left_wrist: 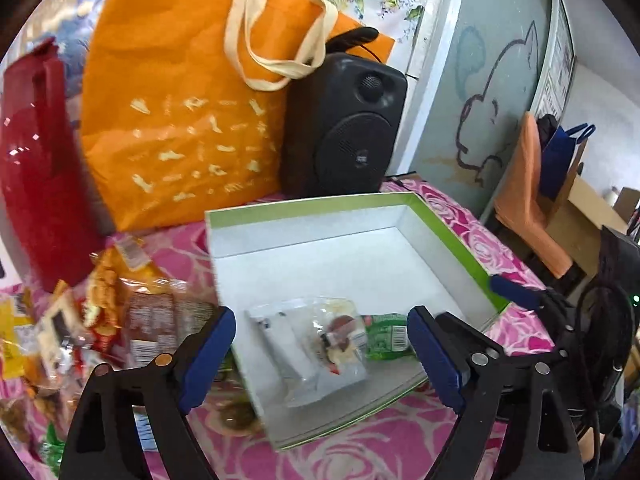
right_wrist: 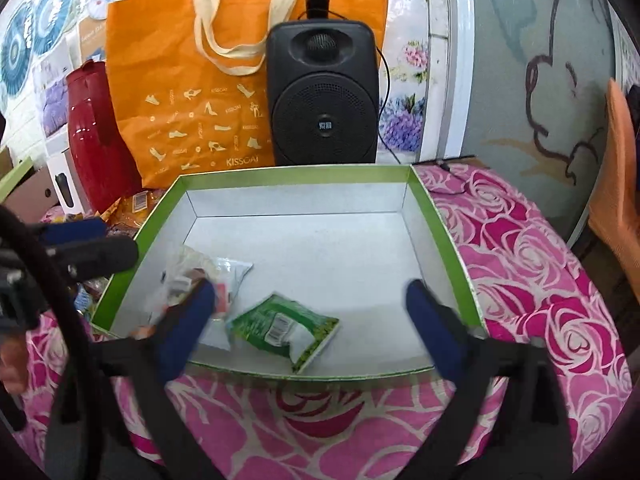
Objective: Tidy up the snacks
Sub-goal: 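Lower both held snacks into the green box and open both grippers, then move both tools back to the snack pile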
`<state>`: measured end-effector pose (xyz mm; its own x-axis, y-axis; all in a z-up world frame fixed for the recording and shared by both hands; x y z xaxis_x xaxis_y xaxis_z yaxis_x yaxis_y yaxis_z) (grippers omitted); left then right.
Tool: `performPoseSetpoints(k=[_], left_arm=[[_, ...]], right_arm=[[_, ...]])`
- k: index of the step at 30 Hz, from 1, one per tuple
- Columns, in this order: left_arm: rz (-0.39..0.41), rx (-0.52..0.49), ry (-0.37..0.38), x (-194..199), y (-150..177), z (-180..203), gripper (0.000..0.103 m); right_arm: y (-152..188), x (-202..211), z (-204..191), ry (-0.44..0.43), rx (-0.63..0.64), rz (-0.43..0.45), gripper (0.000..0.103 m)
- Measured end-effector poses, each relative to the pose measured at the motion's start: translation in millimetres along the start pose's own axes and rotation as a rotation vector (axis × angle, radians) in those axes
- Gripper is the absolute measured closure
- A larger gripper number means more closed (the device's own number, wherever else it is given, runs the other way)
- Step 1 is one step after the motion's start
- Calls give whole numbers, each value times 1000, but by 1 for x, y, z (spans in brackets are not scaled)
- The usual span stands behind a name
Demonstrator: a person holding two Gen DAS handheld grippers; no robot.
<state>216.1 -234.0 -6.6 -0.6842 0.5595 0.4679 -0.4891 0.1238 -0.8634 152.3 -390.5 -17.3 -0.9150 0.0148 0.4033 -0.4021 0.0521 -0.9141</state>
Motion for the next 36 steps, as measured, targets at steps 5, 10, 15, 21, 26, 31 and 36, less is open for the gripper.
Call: performPoseSetpoints(k=[5,10,15,21,26,31,36], left_arm=[[-23,4,-52,14,6,-18,13],[-31,61,-82,43,17,-36,13],[-35,81,-140,77,33,-50,13],[-57,158,-222,116,63,-77,13],[-47,216,-283,143,86,-103,13],[-34,234,-333,167,106,-130,13],[-25,267,-354,182,118,-152,13]], right_arm=[[9,8,-11,-10,7,-10,4],[14,22,-27,-54,-17,-25,4],[12,43,-52,-110,-10,-8,1],[18,61,-89,-201,-15,-7,1],[30,66,-131,-299,8,-19,1],[52,60,-189,-445,100,-119,1],[60,44,-224,-482,147,-159,1]])
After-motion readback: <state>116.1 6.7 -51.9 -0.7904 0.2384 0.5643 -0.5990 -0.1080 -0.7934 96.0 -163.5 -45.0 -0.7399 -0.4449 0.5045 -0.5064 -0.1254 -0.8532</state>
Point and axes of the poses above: each gripper's, at about its wrist camera, not at the fingertips, and x roughly against the way its jaws point, z to its right, y to its underside, the point moved 5 cm from there along -x, roughly the way its jaws point, and after that the axes turned 11 degrees about z, right-handed, at the moved point
